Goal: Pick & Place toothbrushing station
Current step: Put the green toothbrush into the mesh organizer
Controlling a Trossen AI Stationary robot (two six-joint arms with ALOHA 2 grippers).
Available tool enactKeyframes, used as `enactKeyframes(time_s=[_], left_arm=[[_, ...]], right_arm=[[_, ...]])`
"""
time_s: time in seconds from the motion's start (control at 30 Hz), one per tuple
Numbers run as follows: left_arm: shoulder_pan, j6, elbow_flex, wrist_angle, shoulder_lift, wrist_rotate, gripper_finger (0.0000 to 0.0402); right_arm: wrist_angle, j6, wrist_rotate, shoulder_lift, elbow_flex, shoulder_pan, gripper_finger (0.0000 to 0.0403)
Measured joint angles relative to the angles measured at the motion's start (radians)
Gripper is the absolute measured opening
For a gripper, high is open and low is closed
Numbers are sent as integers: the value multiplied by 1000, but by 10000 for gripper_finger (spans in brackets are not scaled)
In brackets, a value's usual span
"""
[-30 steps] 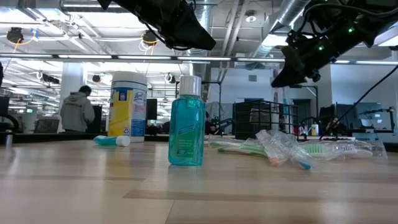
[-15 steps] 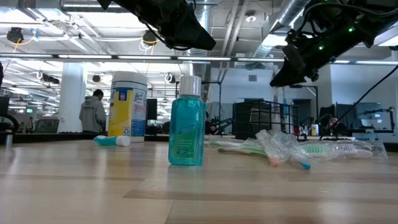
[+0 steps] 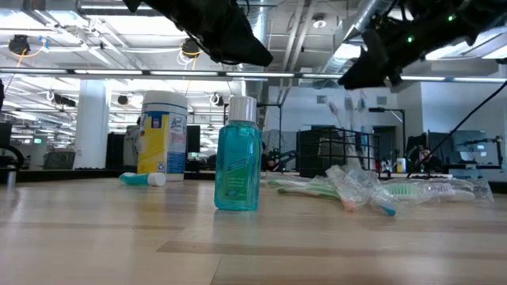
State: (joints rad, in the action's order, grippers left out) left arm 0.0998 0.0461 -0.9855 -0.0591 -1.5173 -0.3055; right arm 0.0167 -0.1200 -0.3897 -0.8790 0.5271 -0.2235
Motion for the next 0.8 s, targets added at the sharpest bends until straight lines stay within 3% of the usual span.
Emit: enactKeyframes(time_s=[0.23, 0.67, 0.8], left_arm=[[-13, 138, 0, 30, 0, 9, 83], [-249, 257, -2, 69, -25, 347, 52], [-320, 291, -18, 76, -65, 388, 46]], right_arm=[[38, -1, 6, 2, 33, 80, 167], [30, -4, 25, -6, 34, 244, 149], [26, -4, 24, -6, 34, 257, 149]])
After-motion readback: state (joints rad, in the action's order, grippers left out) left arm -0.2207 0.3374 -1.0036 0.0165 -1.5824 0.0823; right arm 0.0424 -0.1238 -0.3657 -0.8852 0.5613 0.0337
